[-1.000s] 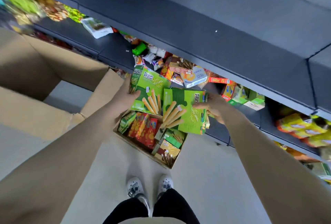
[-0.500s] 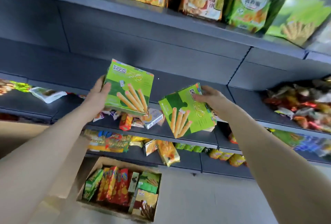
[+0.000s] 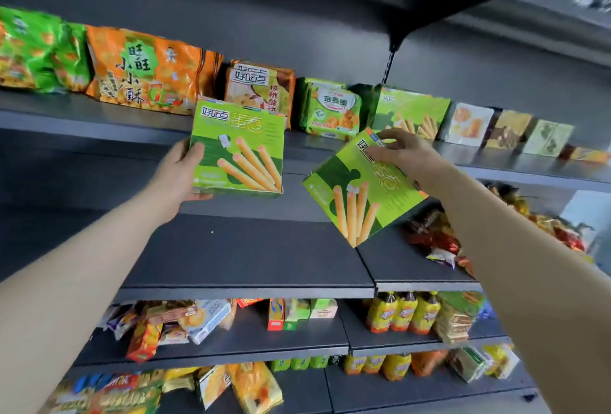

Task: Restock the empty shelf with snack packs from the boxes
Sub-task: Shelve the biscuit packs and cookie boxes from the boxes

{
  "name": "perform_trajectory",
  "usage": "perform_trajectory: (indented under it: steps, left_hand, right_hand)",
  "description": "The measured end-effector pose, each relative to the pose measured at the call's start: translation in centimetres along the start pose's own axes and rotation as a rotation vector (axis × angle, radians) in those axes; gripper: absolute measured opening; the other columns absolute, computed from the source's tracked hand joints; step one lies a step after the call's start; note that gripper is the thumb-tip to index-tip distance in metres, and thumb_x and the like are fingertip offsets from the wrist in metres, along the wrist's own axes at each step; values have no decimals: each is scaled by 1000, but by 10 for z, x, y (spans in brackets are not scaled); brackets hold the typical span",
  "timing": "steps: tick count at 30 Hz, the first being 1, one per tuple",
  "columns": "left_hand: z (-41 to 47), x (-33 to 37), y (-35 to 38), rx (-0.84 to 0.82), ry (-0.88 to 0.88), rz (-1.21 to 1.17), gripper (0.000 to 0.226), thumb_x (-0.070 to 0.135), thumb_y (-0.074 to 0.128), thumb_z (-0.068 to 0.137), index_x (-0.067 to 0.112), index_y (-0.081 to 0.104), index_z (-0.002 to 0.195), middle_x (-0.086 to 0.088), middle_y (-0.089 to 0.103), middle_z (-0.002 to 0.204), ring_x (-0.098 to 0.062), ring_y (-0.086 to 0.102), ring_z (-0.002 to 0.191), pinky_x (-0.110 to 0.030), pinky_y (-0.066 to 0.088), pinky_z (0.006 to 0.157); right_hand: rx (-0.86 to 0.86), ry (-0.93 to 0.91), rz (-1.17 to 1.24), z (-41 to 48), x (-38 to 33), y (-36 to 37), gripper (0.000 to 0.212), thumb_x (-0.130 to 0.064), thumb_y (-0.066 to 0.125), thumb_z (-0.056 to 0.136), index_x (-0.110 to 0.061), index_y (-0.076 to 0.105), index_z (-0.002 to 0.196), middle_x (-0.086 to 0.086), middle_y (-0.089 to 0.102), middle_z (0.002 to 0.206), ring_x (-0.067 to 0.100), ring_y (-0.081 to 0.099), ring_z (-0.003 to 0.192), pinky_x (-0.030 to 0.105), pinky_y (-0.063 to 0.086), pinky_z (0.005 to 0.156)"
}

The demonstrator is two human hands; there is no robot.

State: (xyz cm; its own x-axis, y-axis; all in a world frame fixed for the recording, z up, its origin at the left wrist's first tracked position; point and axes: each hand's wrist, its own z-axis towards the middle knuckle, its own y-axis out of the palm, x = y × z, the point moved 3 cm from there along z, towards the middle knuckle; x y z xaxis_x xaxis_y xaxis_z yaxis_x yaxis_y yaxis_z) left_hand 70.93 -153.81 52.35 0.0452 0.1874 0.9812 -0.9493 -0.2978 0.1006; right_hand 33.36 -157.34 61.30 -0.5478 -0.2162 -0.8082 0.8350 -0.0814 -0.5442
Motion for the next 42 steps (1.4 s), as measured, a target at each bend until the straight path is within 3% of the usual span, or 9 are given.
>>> perform_trajectory:
  steps: [3, 6, 8, 11, 19, 25, 34, 38, 42]
  left_hand:
    - [23, 14, 48, -13, 24, -46, 40, 39, 43, 105, 24, 46, 141, -4, 57, 136, -29, 62, 112, -45, 57, 75]
    - [46, 26, 96, -8, 24, -106, 39, 43, 45, 103, 28, 48, 139, -2, 53, 142, -31, 59, 118, -43, 57, 66]
    - [58, 32, 128, 7, 25, -154, 30, 43, 44, 103, 30, 50, 130, 0, 55, 138, -29, 62, 111, -44, 56, 67]
    - [76, 38, 175, 24, 34, -202, 25, 42, 43, 104, 29, 51, 124, -1, 60, 129, -25, 65, 96, -43, 54, 66]
    - [116, 44, 273, -37, 55, -106, 29, 38, 49, 102, 25, 53, 128, -2, 62, 127, -26, 65, 102, -42, 58, 70]
    - [130, 51, 321, -108, 64, -49, 36, 37, 50, 102, 23, 50, 135, 0, 61, 127, -23, 65, 101, -44, 58, 76]
    - [143, 42, 396, -58, 91, -50, 47, 40, 46, 103, 24, 38, 147, 6, 42, 141, -23, 51, 121, -43, 59, 74]
    - [150, 32, 423, 27, 74, -57, 53, 40, 45, 103, 23, 32, 152, 4, 41, 145, -22, 55, 110, -47, 58, 78]
    - [153, 28, 448, 79, 103, -53, 25, 36, 43, 105, 32, 47, 129, 7, 55, 120, -14, 61, 93, -47, 58, 79]
  right_hand:
    - [105, -86, -5, 25, -5, -42, 50, -37, 79, 82, -25, 59, 127, 8, 63, 120, 19, 61, 93, 26, 45, 64]
    - [226, -137, 53, 53, -5, -86, 51, -33, 81, 81, -23, 60, 126, 7, 67, 112, 22, 65, 88, 35, 53, 76]
    - [310, -164, 106, 72, -1, -115, 50, -30, 79, 83, -18, 58, 128, 6, 67, 111, 21, 67, 87, 37, 55, 79]
    - [445, -185, 102, 104, 16, -151, 55, -36, 78, 83, -18, 56, 130, 5, 67, 115, 21, 67, 98, 40, 56, 87]
    - [556, -142, 59, 162, 71, -203, 67, -42, 72, 88, -12, 48, 143, 8, 58, 135, 25, 58, 118, 38, 48, 100]
    - [642, -162, -45, 173, 88, -234, 60, -39, 70, 90, -17, 47, 141, 6, 58, 134, 24, 59, 112, 34, 48, 90]
    - [430, -216, -464, 238, 130, -266, 57, -33, 70, 90, -22, 49, 142, 8, 61, 133, 33, 57, 118, 44, 49, 97]
    - [250, -249, -631, 292, 139, -274, 57, -41, 68, 89, -31, 48, 142, 3, 62, 131, 32, 57, 117, 48, 45, 101]
    - [82, -335, -717, 346, 144, -269, 55, -42, 68, 89, -33, 50, 140, 0, 63, 128, 33, 57, 116, 46, 46, 99]
